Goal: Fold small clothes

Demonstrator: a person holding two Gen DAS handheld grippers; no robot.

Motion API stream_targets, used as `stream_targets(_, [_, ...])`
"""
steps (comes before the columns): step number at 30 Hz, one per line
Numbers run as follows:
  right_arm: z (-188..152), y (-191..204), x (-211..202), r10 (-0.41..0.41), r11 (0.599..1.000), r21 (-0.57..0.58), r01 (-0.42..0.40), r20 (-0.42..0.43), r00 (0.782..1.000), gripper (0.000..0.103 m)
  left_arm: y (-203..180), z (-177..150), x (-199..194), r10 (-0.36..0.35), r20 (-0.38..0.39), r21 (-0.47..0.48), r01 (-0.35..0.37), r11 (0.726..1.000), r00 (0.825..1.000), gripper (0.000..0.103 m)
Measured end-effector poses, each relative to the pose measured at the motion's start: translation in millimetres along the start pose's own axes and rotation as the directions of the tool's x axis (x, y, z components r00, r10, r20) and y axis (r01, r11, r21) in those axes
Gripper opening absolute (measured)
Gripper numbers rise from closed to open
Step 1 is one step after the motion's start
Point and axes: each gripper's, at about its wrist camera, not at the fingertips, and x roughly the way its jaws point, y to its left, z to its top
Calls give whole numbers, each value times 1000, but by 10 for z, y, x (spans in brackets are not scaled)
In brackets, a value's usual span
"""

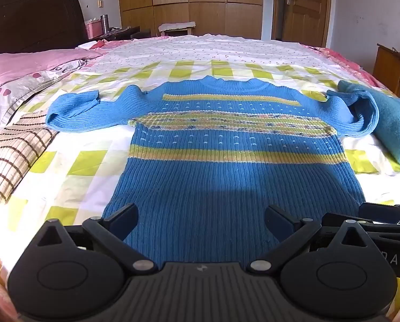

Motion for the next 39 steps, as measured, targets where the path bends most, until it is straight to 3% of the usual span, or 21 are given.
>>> stream_targets(15, [-141,12,111,-20,1000,-22,19,-27,999,61,34,-92,60,-3,-33,-10,2,1000,999,103])
stream_targets(26, [-109,81,172,-46,996,-73,42,-62,997,62,47,-218,280,-27,-136,-25,23,999,990,103])
stream_targets(39, [-136,107,181,-59,994,-96,54,-56,997,63,67,-269,320,-36,-146,-22,33,999,989,103])
